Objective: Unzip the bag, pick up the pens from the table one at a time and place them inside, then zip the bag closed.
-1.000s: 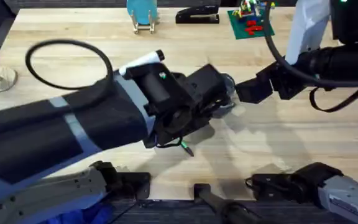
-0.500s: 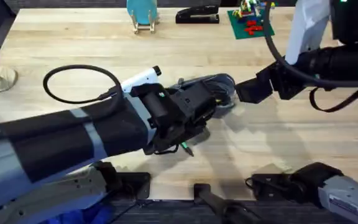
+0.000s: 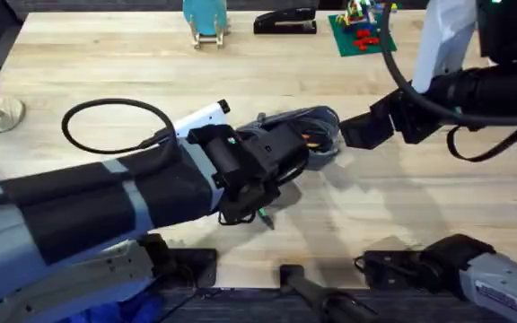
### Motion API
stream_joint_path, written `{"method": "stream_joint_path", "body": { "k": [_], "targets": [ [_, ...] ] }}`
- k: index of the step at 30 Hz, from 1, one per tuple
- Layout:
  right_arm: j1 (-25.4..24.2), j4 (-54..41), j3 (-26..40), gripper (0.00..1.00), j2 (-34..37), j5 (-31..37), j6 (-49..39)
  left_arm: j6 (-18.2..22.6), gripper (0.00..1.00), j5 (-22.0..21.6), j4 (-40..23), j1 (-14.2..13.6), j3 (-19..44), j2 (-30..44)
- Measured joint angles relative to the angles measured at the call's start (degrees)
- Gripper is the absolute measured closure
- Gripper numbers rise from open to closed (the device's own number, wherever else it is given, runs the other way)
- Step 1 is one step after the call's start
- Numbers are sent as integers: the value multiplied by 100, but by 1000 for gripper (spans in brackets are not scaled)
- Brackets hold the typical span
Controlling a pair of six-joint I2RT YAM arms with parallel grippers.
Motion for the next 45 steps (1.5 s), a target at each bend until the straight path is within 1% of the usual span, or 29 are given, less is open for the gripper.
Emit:
{"method": "stream_joint_path", "body": {
  "k": [3, 6, 11, 14, 17, 21, 22, 25, 29, 31, 34, 35, 36, 37, 38, 40, 41, 42, 45],
  "targets": [
    [2, 0, 0, 4, 0, 0, 0, -5, 862, 20, 12, 0, -9, 0],
    [2, 0, 0, 4, 0, 2, 0, -9, 948, 27, 44, 2, -7, -1],
    [0, 0, 0, 3, 1, 0, 0, -9, 956, 31, 13, 2, -4, -19],
    [1, 0, 0, 3, 0, 0, 0, -7, 956, 29, -284, 2, 37, -70],
    [0, 0, 0, 4, 0, 1, 0, -7, 957, -13, -534, 2, 129, -253],
    [0, 0, 0, 4, 0, 0, 0, 39, 957, -73, -596, 2, 370, -579],
    [0, 0, 0, 4, 2, 0, 0, 486, 958, -129, -628, 2, 709, -908],
    [2, 0, 0, 4, 0, 0, 0, 829, 958, -244, -688, 2, 857, -1065],
    [2, -2, 0, 3, -46, 2, 0, 1429, 959, -394, -690, 2, 1035, -1204],
    [1, 0, 0, 3, -119, 2, 0, 1810, 959, -454, -656, 2, 1108, -1235],
    [0, 0, 0, 3, -260, 1, 0, 2546, 959, -518, -383, 2, 1183, -1237],
    [0, 0, 0, 3, -298, 0, 0, 2879, 959, -528, -213, 2, 1199, -1237],
    [2, 0, 0, 3, -322, 0, 0, 3101, 959, -531, -98, 2, 1207, -1237],
    [1, -1, 0, 3, -336, 1, 0, 3417, 959, -542, 67, 2, 1215, -1237],
    [0, -20, 0, 3, -340, 2, 0, 4296, 959, -555, 475, 2, 1224, -1237],
    [1, -77, 0, 3, -341, 0, 2, 4843, 959, -565, 700, 2, 1224, -1237],
    [0, -125, 0, 3, -343, 2, 2, 5224, 959, -572, 833, 2, 1226, -1237],
    [1, -148, 0, 3, -346, 1, 2, 5403, 959, -573, 886, 2, 1226, -1237],
    [0, -197, 0, 3, -431, 2, 2, 6296, 959, -606, 1090, 2, 1226, -1237]
  ]
}}
